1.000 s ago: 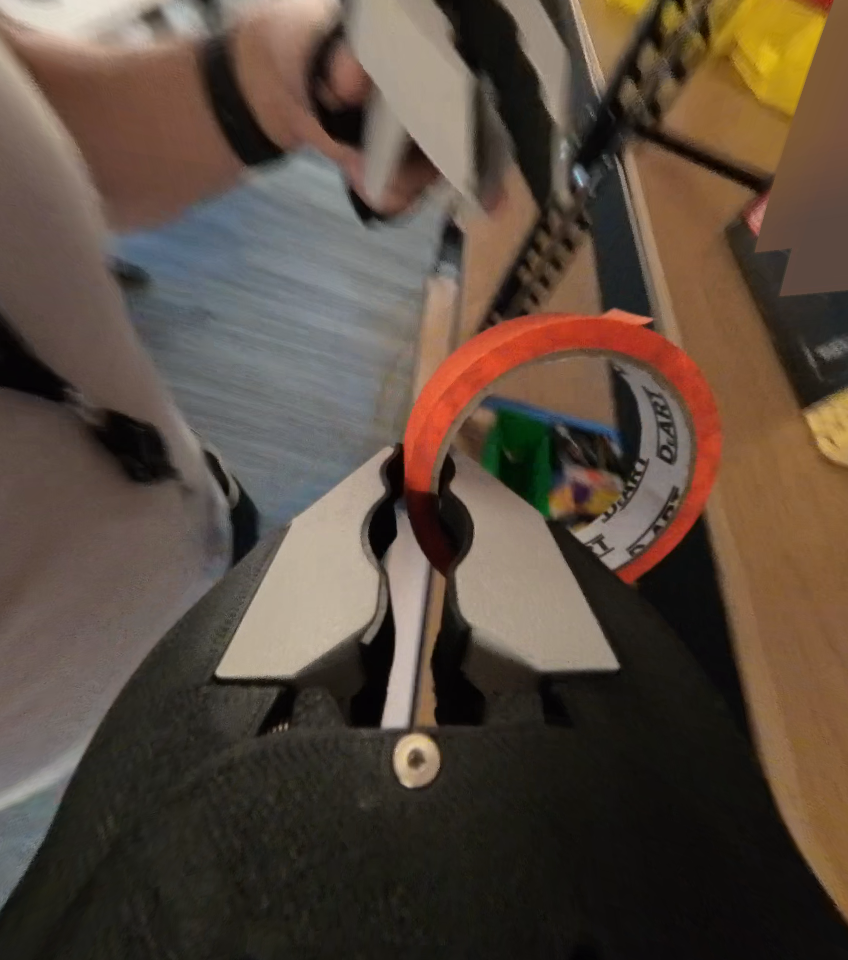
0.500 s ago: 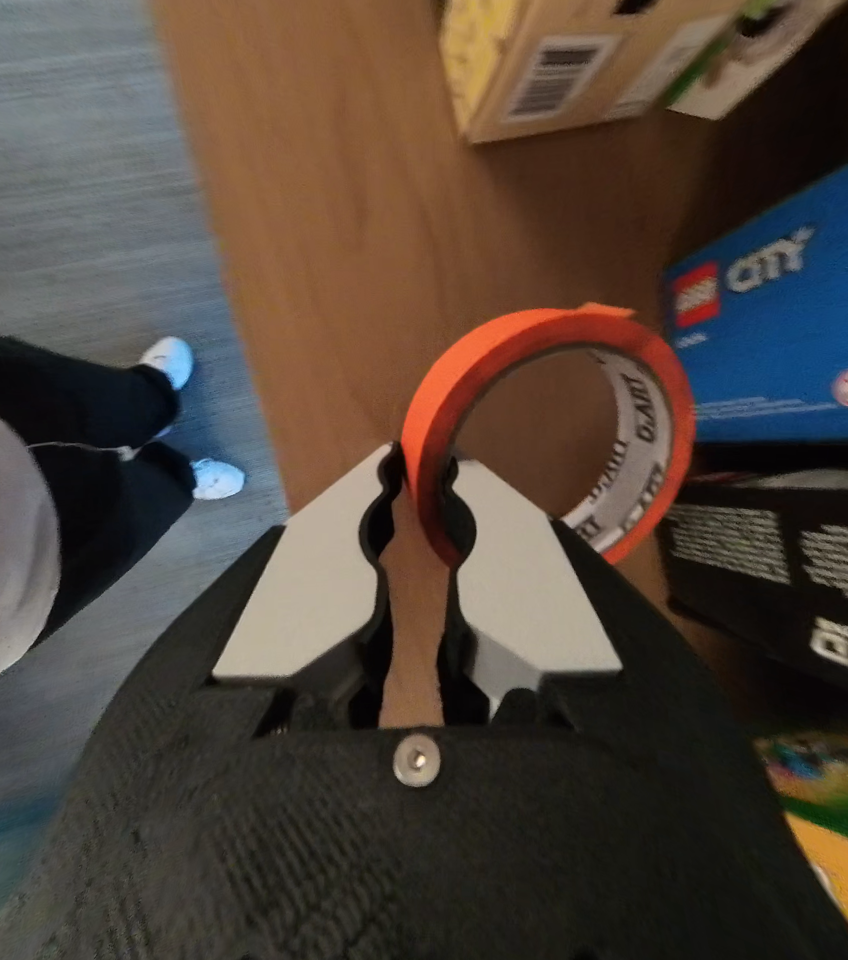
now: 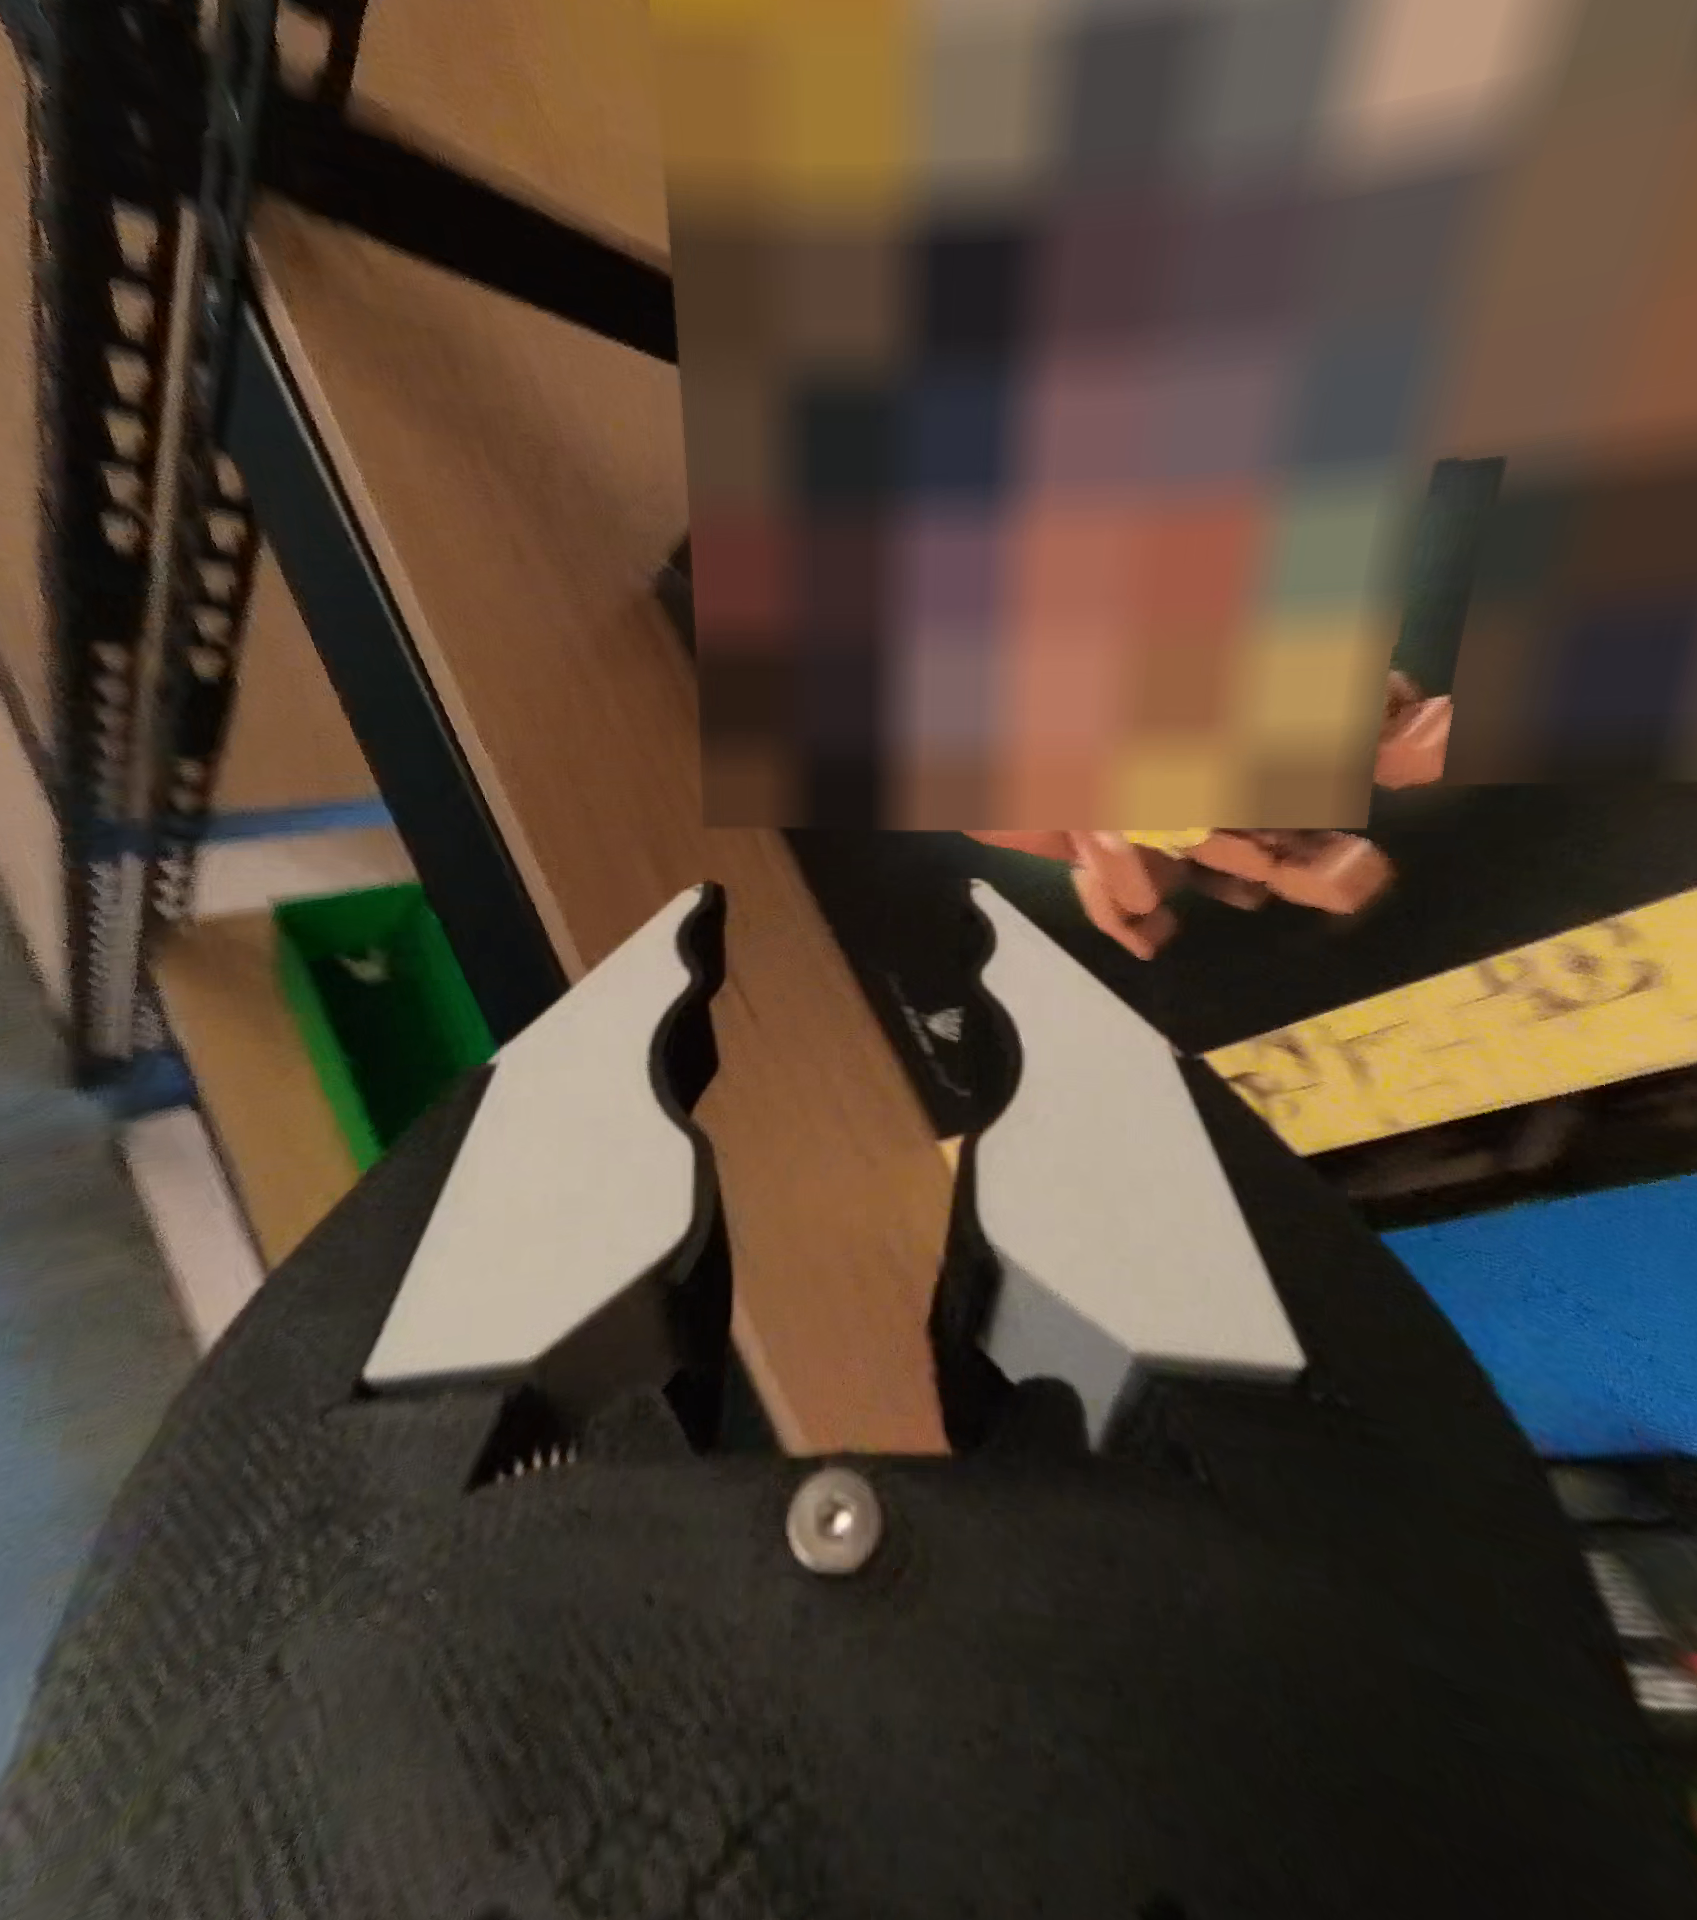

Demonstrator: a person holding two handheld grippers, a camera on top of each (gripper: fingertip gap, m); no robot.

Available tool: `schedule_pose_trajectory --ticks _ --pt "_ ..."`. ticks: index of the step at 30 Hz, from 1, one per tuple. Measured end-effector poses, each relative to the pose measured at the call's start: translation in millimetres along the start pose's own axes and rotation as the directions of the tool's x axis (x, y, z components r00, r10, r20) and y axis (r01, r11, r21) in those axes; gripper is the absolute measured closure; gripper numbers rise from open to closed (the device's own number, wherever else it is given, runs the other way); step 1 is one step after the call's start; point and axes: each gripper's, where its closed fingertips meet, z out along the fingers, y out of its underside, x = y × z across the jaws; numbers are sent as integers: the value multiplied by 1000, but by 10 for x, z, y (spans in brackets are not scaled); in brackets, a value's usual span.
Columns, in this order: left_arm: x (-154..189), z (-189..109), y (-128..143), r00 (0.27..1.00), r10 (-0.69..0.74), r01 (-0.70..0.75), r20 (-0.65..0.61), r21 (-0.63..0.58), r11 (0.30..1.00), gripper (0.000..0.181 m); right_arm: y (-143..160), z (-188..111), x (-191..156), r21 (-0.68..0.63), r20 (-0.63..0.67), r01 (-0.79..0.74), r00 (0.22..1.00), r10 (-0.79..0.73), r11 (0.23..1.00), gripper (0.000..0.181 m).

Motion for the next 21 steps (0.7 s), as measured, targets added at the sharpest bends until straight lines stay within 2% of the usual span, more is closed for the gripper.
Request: schedule_pose_trajectory --ticks 3,5,7,9,11,13,15,18,21 --pt "-585 -544 199 995 63 -58 79 -63 996 169 14 -57 46 54 -125 -206 969 211 977 140" --pt "-891 -696 247 995 85 -81 47 -93 992 172 21 -234 149 93 -214 -279 932 293 956 144" --pt "-1101 -646 185 998 43 -46 -37 -105 993 172 138 -604 345 39 -314 -282 907 280 959 143" --pt "-1178 -439 65 987 6 -27 -162 -129 991 172 356 -1146 613 -17 -422 -281 872 248 960 143" --pt "-1143 -132 -43 958 25 -76 -287 -168 983 172 574 -1495 681 -2 -360 -333 880 310 943 149" --pt "-1001 246 -162 923 76 -153 -378 -178 972 172 755 -1527 612 32 -173 -445 879 444 895 151" --pt "-669 656 -337 877 125 -201 -464 -119 972 173 870 -1324 497 10 27 -463 886 462 887 151" --pt "110 1193 -510 793 163 -210 -587 -12 978 173 1340 -884 474 -214 150 -266 942 301 940 144" --pt "886 1609 -430 740 185 -207 -647 43 977 172 1695 -722 458 -400 322 -135 905 277 906 143"
